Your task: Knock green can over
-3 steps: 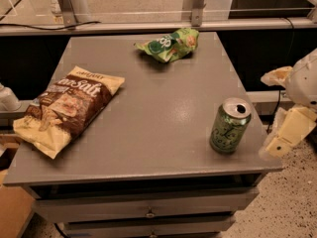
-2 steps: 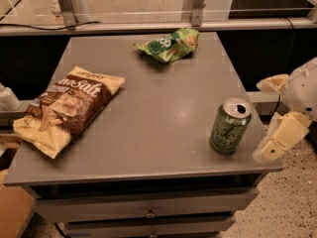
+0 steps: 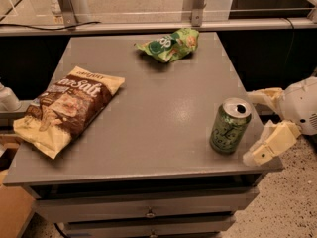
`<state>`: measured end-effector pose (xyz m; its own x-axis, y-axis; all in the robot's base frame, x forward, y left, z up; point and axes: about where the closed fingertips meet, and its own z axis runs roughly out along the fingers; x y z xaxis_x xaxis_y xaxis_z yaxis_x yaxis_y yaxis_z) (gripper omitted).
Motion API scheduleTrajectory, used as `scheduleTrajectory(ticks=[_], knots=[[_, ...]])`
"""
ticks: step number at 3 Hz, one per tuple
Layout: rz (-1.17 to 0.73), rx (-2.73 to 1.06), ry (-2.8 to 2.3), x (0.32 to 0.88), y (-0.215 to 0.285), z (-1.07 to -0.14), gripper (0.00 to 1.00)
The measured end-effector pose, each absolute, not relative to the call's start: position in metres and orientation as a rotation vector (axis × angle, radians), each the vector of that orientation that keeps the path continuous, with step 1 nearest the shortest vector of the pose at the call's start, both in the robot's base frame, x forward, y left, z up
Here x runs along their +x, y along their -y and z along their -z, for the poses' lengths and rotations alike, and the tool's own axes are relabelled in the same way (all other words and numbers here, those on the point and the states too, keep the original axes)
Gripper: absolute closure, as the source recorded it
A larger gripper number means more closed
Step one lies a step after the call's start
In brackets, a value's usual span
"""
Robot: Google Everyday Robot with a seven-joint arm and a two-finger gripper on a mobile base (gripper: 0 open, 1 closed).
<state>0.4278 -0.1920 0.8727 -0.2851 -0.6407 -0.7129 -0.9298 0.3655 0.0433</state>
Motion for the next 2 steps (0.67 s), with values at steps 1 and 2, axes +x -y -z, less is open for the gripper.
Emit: scheduleTrajectory(ticks=[1, 2], knots=[[-0.728, -1.275, -1.96, 0.431, 0.187, -0.867, 0.0], [-0.815, -1.208, -1.898, 0.433, 0.176, -0.866, 0.0]])
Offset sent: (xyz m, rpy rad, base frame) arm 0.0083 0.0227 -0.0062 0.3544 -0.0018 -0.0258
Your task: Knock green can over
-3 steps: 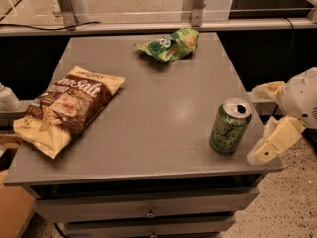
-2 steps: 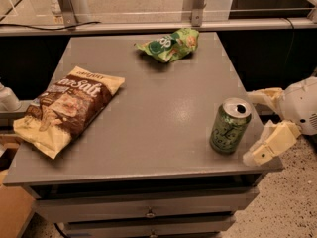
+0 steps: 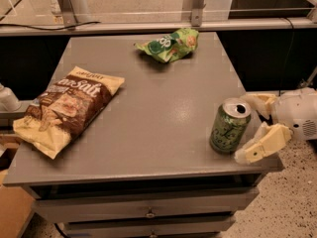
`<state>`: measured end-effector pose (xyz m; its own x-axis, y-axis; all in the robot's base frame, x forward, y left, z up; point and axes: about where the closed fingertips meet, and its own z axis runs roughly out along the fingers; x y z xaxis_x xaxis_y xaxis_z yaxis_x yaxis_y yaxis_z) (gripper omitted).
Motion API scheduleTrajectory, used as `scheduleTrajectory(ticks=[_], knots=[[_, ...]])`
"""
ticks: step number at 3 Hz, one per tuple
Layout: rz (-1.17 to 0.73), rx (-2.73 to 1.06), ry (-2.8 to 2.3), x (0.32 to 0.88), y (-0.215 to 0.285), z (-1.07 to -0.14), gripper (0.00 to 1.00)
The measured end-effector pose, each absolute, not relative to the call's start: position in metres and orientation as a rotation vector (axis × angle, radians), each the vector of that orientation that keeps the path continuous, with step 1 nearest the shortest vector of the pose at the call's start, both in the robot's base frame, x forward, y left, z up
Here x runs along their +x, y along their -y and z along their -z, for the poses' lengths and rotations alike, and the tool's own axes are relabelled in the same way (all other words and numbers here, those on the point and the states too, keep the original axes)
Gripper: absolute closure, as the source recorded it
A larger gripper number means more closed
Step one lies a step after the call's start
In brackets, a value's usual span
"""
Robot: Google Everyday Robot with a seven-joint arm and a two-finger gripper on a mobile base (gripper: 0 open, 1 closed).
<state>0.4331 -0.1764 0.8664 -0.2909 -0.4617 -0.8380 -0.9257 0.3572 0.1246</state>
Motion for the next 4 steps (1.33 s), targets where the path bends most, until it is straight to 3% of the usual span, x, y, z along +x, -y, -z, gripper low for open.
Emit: scheduleTrajectory(ticks=[1, 4], knots=[[-0.871, -1.178, -1.855, 0.43, 0.166, -0.863, 0.16], [-0.812, -1.264, -1.825, 0.449, 0.155, -0.883, 0.86]])
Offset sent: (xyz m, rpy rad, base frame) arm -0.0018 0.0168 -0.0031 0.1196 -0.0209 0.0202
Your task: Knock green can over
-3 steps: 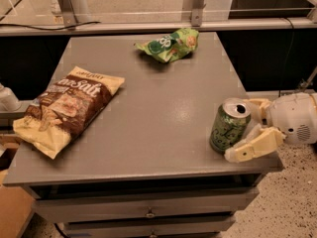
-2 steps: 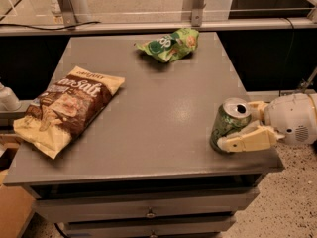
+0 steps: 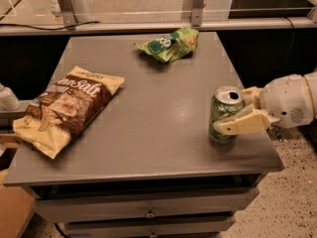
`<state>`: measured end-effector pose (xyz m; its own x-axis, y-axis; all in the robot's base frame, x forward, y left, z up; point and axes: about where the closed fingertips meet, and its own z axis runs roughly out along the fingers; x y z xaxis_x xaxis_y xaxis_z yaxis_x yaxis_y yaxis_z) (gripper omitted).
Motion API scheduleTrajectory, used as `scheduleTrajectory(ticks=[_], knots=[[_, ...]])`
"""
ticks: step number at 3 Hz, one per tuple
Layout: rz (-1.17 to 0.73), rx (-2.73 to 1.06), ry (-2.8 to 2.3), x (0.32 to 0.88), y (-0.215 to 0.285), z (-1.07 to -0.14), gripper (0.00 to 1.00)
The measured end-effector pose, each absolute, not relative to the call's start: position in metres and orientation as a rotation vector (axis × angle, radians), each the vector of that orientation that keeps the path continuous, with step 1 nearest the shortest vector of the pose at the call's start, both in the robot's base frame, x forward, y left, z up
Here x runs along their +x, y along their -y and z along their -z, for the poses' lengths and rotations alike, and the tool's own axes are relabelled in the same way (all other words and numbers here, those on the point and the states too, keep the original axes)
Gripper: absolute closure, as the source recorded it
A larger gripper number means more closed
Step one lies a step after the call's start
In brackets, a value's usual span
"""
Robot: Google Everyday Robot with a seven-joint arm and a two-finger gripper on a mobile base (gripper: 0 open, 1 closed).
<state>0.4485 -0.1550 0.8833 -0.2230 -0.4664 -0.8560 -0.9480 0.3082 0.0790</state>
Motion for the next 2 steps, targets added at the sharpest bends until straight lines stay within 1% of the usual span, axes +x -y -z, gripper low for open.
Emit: scheduleTrajectory(ticks=[1, 2], knots=[[-0.671, -1.423, -1.849, 0.465, 0.138, -0.903, 1.0], [-0.487, -1.668, -1.848, 0.469, 0.095, -0.914, 1.0]])
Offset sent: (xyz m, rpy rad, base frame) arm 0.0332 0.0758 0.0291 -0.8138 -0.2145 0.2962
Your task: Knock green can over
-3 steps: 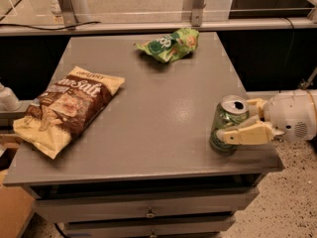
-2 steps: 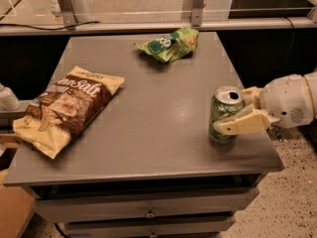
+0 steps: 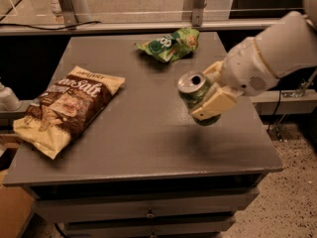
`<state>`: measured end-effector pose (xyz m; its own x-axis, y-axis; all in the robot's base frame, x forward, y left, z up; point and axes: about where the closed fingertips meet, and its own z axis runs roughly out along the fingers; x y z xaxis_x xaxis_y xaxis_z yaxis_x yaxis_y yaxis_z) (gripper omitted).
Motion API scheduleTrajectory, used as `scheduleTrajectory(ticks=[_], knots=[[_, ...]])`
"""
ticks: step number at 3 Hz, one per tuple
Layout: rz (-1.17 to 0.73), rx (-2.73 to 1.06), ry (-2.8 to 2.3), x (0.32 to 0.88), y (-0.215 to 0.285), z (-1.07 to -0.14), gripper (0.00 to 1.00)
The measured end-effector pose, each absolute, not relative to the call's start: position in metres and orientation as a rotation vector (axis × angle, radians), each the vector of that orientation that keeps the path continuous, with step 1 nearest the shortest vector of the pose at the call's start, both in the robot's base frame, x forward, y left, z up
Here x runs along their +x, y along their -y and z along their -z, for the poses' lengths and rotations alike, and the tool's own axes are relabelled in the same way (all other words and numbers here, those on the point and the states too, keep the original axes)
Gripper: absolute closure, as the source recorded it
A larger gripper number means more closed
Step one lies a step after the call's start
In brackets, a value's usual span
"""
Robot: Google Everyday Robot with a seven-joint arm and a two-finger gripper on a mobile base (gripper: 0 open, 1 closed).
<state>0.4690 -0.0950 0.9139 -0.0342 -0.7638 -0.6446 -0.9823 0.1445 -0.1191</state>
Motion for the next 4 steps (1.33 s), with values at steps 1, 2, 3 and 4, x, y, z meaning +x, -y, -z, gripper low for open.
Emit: scheduleTrajectory(ticks=[1, 2, 3, 4], knots=[[-0.298, -1.9, -1.812, 0.459, 0.053, -0.913, 1.0], [-0.086, -2.111, -1.785, 0.448, 0.03, -0.895, 1.0], [0.117, -2.249, -1.792, 0.449, 0.033, -0.876, 1.0], [0.329, -2.334, -1.836, 0.467, 0.047, -0.865, 1.0]])
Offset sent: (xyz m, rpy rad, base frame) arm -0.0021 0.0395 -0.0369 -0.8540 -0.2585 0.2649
